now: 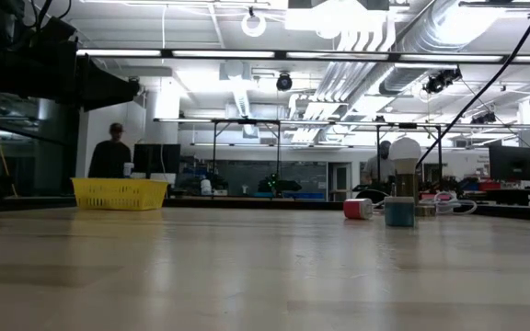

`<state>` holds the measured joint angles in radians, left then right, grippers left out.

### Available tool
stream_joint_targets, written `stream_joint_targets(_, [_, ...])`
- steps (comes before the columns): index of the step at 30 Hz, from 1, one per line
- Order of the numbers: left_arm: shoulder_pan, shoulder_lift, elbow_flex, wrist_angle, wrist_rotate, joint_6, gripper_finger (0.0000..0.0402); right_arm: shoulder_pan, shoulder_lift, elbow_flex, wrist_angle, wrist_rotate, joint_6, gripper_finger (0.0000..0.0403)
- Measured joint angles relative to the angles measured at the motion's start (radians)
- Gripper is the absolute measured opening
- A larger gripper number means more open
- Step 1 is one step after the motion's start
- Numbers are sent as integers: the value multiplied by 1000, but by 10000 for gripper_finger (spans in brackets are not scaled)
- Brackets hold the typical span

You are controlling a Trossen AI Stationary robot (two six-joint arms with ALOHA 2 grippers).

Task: Pick & Place Office items
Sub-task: Put the white charger adapter into the orange bin

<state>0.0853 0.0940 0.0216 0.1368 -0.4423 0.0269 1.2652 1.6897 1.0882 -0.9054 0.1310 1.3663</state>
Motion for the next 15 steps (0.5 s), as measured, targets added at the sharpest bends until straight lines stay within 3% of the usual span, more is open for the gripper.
stream_joint_targets(6, [0, 0, 0, 0, 0, 0, 243, -2, 5, 0, -1, -3, -1, 130])
stream_joint_targets(15, [0, 0, 0, 0, 0, 0, 243, -2, 5, 0, -1, -4, -6, 172])
